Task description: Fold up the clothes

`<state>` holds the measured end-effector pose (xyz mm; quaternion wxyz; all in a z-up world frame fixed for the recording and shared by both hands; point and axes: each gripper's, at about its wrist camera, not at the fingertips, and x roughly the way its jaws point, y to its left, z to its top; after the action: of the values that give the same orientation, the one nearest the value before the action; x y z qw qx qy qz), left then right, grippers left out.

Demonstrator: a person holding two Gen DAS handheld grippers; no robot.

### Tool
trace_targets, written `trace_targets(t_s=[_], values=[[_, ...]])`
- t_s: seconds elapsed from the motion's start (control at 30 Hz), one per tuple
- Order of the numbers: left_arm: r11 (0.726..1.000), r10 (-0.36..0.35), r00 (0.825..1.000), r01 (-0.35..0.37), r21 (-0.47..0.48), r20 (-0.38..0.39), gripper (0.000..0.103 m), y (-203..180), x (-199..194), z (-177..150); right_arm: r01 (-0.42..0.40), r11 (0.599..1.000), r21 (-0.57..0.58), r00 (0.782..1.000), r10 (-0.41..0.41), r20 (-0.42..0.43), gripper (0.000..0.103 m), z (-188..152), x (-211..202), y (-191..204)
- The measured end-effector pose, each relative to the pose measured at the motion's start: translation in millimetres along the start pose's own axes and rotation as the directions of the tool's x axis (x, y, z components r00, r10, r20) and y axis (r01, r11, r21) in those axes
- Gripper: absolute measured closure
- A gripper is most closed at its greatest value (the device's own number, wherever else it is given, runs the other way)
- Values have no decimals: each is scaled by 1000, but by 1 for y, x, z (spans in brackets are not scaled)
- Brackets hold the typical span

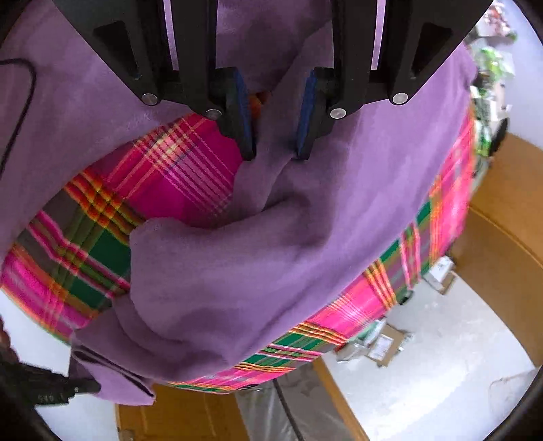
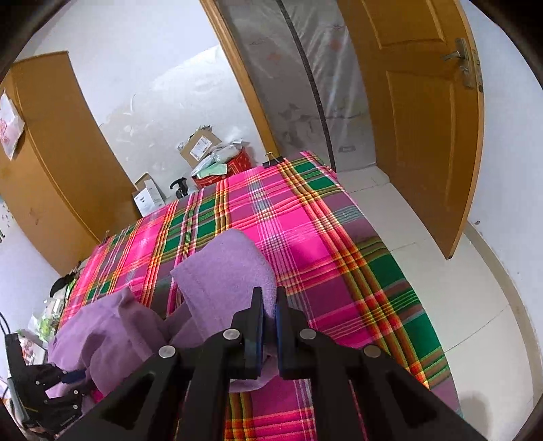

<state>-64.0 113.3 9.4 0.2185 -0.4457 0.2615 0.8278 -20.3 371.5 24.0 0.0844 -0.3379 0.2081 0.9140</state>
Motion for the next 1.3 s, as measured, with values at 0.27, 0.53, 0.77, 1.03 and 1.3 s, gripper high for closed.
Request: trace_targets(t_s=[0.27,0.53,0.77,1.03,1.3], values=[[982,-126,987,138,-126,101,96,41,-36,-8,34,999,23,999,-35,42,97,10,-18,-7],[945,-191,960,237,-227,205,97,72,-70,-20,137,987,89,989,-142,51,97,25,-25,-26],[935,-226,965,254,-248,135,97,59,-45,-37,243,957,161,969,-248,11,97,21,-9,-54],[926,-201,959,252,-280,198,97,74,-55,-29,273,958,90,959,-279,54,97,54,10,-36],[882,-159,968,228,-413,195,97,100,-37,-27,224,965,134,970,-234,62,97,86,47,-36]])
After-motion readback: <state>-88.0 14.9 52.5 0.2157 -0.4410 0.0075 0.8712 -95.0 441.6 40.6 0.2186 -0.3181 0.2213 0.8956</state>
